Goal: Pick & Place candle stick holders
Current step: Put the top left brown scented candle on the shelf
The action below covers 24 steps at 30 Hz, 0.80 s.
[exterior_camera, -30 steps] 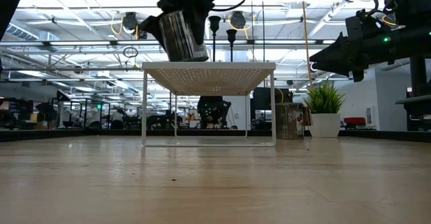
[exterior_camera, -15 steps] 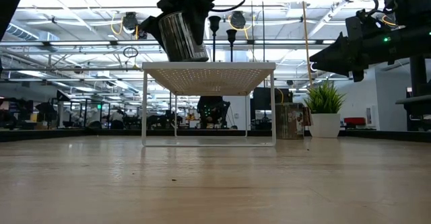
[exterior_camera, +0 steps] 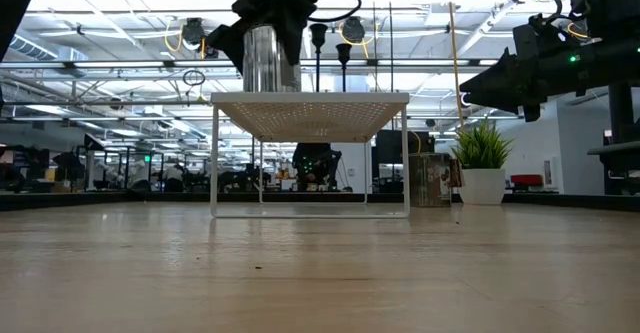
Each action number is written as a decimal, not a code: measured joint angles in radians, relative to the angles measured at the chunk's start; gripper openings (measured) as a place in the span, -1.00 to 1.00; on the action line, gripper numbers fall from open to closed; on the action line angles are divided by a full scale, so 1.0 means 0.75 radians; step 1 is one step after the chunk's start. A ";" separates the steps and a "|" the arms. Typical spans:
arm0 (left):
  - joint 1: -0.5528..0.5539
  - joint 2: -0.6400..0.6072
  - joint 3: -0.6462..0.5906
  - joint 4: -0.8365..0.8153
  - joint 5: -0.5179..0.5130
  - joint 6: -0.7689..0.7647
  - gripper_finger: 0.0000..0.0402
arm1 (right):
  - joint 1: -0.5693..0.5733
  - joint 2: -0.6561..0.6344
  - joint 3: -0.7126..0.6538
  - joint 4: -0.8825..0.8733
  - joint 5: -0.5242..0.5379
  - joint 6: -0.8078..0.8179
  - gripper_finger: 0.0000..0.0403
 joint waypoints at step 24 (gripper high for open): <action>0.044 0.000 0.000 0.022 0.065 0.068 0.98 | 0.000 0.000 0.000 0.000 0.000 0.000 -0.23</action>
